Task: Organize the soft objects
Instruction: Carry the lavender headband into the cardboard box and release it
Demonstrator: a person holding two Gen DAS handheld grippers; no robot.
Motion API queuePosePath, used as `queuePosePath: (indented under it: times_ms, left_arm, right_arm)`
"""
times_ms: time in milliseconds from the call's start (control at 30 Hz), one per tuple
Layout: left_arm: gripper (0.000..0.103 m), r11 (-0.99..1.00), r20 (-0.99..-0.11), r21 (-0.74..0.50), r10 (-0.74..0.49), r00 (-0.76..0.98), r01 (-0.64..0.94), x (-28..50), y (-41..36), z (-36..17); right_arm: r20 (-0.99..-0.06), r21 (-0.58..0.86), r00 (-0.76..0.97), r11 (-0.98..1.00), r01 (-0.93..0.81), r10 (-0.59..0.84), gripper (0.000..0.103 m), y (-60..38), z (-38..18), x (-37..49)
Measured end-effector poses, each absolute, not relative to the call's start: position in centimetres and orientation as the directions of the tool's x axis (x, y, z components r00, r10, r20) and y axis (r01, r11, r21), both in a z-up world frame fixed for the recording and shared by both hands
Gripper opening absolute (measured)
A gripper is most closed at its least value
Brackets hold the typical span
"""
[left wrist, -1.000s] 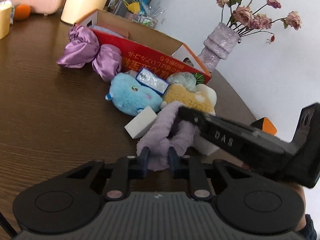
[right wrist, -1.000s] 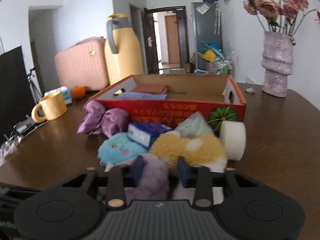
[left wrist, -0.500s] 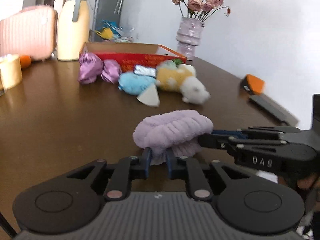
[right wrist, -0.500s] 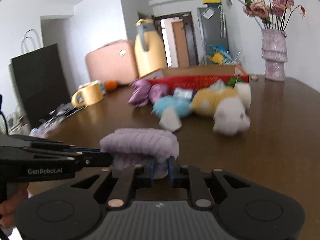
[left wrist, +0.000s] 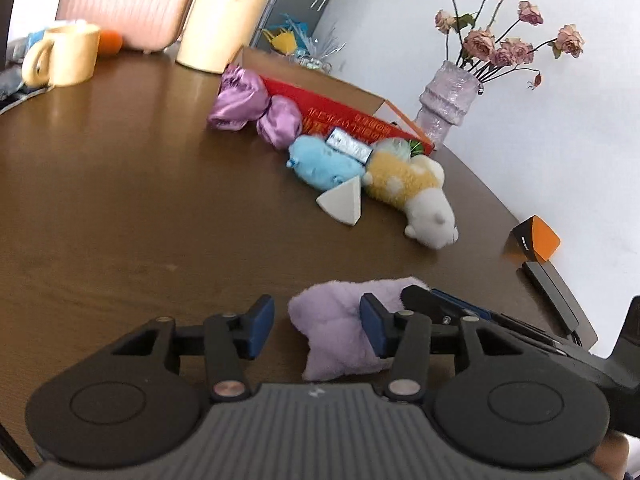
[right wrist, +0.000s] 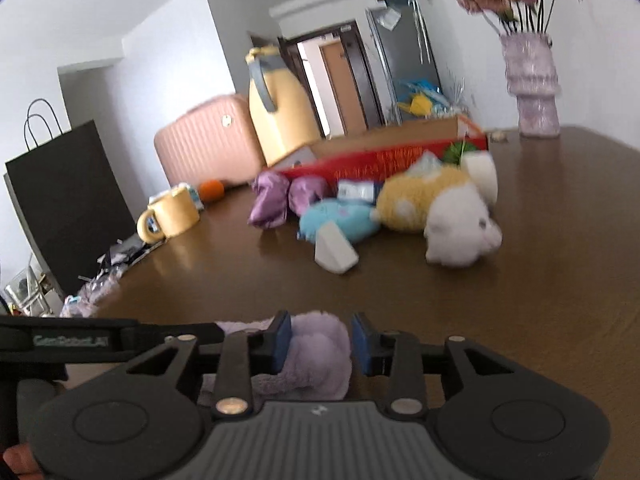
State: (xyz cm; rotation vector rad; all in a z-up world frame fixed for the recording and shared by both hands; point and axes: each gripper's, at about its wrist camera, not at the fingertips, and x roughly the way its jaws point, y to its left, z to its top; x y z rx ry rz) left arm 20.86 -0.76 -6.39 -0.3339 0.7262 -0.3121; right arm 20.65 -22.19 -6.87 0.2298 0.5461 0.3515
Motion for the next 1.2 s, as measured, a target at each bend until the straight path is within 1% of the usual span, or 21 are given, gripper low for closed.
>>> queuePosePath:
  times_ms: [100,167,233,267,400,467,600,700,800,867,900,967,1033,1100,1167,1200]
  left_arm:
    - [0.048,0.893,-0.593,-0.425,-0.4,0.698,0.15,20.7,-0.2,-6.7]
    - [0.042,0.892,-0.589,-0.426,-0.403,0.701,0.154,20.5,-0.2,-6.8]
    - [0.025,0.888,-0.583,-0.427,-0.415,0.699,0.172,20.3,-0.5,-6.9]
    - [0.024,0.888,-0.576,-0.422,-0.418,0.703,0.182,20.1,-0.6,-6.8]
    - [0.017,0.9,-0.564,-0.385,-0.403,0.72,0.202,19.4,-1.3,-6.6]
    - [0.015,0.898,-0.555,-0.381,-0.413,0.722,0.221,19.4,-1.3,-6.4]
    - [0.014,0.891,-0.525,-0.373,-0.433,0.733,0.26,20.0,-1.2,-5.4]
    - [0.014,0.884,-0.483,-0.363,-0.449,0.751,0.295,22.0,-1.2,-3.3]
    - [0.014,0.879,-0.44,-0.351,-0.46,0.771,0.324,26.8,-0.8,0.1]
    - [0.014,0.879,-0.409,-0.331,-0.461,0.788,0.343,31.1,-0.5,2.8]
    - [0.014,0.882,-0.406,-0.328,-0.455,0.792,0.339,33.5,-0.3,3.8]
    - [0.014,0.89,-0.442,-0.305,-0.446,0.778,0.338,39.3,-0.1,5.4]
    - [0.015,0.908,-0.504,-0.301,-0.41,0.76,0.291,44.7,0.2,5.6]
    - [0.015,0.936,-0.572,-0.254,-0.349,0.742,0.245,49.5,0.0,4.9]
    - [0.015,0.955,-0.639,-0.187,-0.298,0.709,0.232,52.8,-0.8,3.6]
    - [0.016,0.965,-0.658,-0.157,-0.26,0.706,0.209,53.8,-1.1,2.9]
  right_arm:
    - [-0.463,0.312,0.798,0.913,-0.262,0.387,0.032,-22.2,-7.6,20.0]
    - [-0.463,0.322,0.795,0.91,-0.262,0.392,0.032,-22.3,-7.9,19.9]
    - [-0.467,0.321,0.793,0.91,-0.262,0.392,0.031,-22.2,-8.1,19.9]
    - [-0.469,0.323,0.791,0.91,-0.261,0.394,0.028,-22.1,-8.2,19.9]
    - [-0.474,0.317,0.788,0.911,-0.264,0.394,0.024,-21.8,-8.1,19.7]
    - [-0.473,0.323,0.788,0.91,-0.261,0.394,0.021,-21.8,-8.0,19.5]
    - [-0.457,0.335,0.797,0.907,-0.257,0.395,0.02,-22.0,-7.4,19.5]
    - [-0.42,0.332,0.816,0.904,-0.271,0.398,0.019,-22.1,-5.7,20.2]
    - [-0.37,0.33,0.834,0.897,-0.294,0.41,0.019,-22.3,-3.0,22.9]
    - [-0.337,0.324,0.844,0.893,-0.312,0.417,0.02,-22.3,-0.5,26.5]
    - [-0.319,0.314,0.85,0.893,-0.322,0.418,0.02,-22.1,0.9,28.6]
    - [-0.307,0.308,0.855,0.894,-0.326,0.418,0.02,-21.6,3.1,33.2]
    - [-0.339,0.36,0.839,0.882,-0.302,0.426,0.02,-21.1,4.3,39.2]
    - [-0.4,0.435,0.808,0.865,-0.249,0.433,0.02,-20.4,4.2,44.8]
    - [-0.465,0.46,0.776,0.865,-0.201,0.427,0.02,-19.5,3.3,49.7]
    - [-0.501,0.465,0.755,0.867,-0.177,0.423,0.02,-19.1,2.7,51.4]
